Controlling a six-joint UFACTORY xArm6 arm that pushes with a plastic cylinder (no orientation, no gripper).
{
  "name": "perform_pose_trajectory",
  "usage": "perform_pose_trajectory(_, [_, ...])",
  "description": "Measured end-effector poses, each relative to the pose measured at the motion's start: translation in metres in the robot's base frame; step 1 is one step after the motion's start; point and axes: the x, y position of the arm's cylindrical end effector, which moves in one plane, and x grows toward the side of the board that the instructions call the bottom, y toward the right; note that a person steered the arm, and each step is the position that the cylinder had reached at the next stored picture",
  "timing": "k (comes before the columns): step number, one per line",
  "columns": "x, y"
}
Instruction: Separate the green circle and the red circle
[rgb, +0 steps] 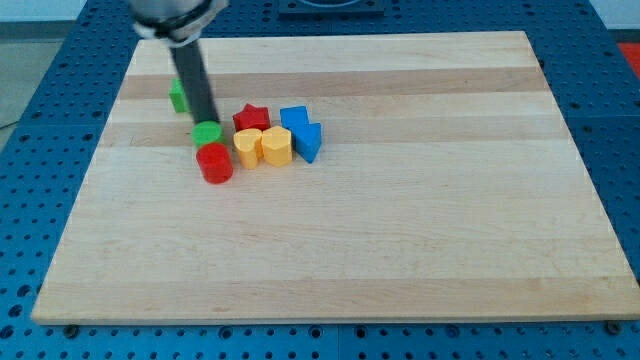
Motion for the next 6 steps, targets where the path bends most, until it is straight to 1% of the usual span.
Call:
perform_pose_trajectory(1, [0.039,-0.026])
perform_pose_trajectory(2, [0.032,-0.026])
perform_pose_trajectory(3, [-0.011,-0.011])
perform_pose_trajectory(4, [-0.006,0.019])
perform_pose_trajectory(5, [0.044,0.015])
perform_pose_trajectory(6, [0.104,-0.004])
